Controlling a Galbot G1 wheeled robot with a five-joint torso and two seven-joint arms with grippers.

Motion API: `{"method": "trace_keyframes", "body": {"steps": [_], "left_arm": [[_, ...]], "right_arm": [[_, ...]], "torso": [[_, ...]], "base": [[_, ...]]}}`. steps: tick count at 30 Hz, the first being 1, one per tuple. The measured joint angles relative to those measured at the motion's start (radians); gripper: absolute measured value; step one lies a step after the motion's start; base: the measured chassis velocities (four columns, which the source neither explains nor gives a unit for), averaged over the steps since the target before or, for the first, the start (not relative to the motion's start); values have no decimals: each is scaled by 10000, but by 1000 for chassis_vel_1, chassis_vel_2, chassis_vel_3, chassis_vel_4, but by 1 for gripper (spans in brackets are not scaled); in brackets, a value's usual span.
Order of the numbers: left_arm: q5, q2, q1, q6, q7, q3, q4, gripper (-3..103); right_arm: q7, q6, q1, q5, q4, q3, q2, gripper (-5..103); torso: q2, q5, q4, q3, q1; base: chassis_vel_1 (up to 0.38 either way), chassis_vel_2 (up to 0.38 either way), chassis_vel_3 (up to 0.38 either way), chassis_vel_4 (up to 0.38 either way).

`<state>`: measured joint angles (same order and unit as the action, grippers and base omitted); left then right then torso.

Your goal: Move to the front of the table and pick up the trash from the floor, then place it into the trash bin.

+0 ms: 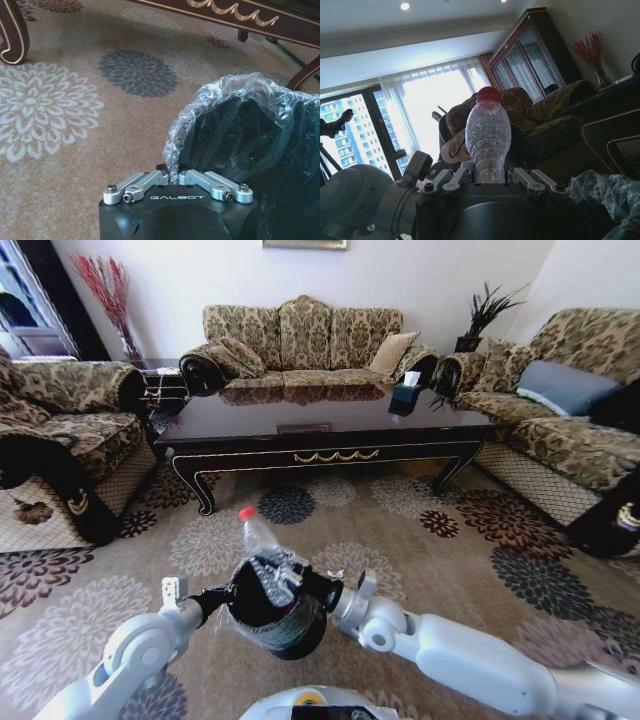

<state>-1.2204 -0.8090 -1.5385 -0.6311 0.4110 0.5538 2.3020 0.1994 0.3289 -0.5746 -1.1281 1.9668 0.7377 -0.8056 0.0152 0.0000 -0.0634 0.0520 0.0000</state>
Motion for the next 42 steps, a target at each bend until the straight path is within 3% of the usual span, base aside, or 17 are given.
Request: {"method": "trace_keyframes", "body": {"steps": [7, 11, 14, 17, 18, 23, 24, 26, 29, 32, 33, 37, 38, 42], "left_arm": [[30, -186, -134, -5, 9, 107, 165, 3], [37, -233, -213, -29, 9, 213, 288, 4], [40, -225, -237, -47, 7, 260, 315, 4], [54, -228, -281, -67, -14, 334, 328, 4], [54, -228, -281, -67, -14, 334, 328, 4], [150, -294, -398, -79, 5, 499, 259, 3], [150, -294, -398, -79, 5, 499, 259, 3], [197, -300, -401, -84, 17, 531, 215, 3], [199, -281, -349, -90, 16, 600, 142, 3], [226, -64, -187, -174, 26, 907, -162, 3], [226, -64, -187, -174, 26, 907, -162, 3], [41, 175, -293, -294, 7, 2113, -561, 3], [41, 175, -293, -294, 7, 2113, -561, 3], [-345, 511, -276, -399, 5, 3046, -872, 3]], "right_arm": [[-13, 175, -65, 243, -408, -58, -83, 23], [59, 252, -223, 223, -451, -374, 43, 42], [130, 254, -250, 139, -351, -539, 151, 48], [166, 251, -353, 59, -144, -803, 317, 65], [166, 251, -353, 59, -144, -803, 317, 65], [278, 239, -959, -2, 313, -1604, 743, 86], [278, 239, -959, -2, 313, -1604, 743, 86], [314, 236, -1287, 23, 453, -1941, 916, 96], [167, 224, -1838, 32, 535, -2583, 1051, 99], [-775, -130, -3128, 205, 510, -4053, 1289, 100], [-775, -130, -3128, 205, 510, -4053, 1289, 100], [-2611, -1140, -3789, 798, -66, -4998, 1553, 100], [-2611, -1140, -3789, 798, -66, -4998, 1553, 100], [-4761, -2764, -3928, 1088, -405, -5163, 1439, 100]], "torso": [[0, 0, -1, 0, 0], [0, 1, -2, 0, 0], [0, 0, -2, -1, 0], [0, 0, -2, 0, 0], [0, 0, -2, 0, 0], [1, 1, -2, -1, 0], [1, 1, -2, -1, 0], [0, 0, -4, 0, 0], [1, -1, 2, 0, 0], [0, 1, -12, -1, 0], [0, 1, -12, -1, 0], [0, 2, 3, -1, 0], [0, 2, 3, -1, 0], [0, 0, -2, 0, 0]], "base": [[0, 0, 0, 0], [0, 0, 0, 0], [0, 0, 0, 0], [0, 0, 0, 0], [0, 0, 0, 0], [0, 0, 0, 0], [0, 0, 0, 0], [0, 0, 0, 0], [0, 0, 0, 0], [0, 0, 0, 0], [0, 0, 0, 0], [0, 0, 0, 0], [0, 0, 0, 0], [0, 0, 0, 0]]}}
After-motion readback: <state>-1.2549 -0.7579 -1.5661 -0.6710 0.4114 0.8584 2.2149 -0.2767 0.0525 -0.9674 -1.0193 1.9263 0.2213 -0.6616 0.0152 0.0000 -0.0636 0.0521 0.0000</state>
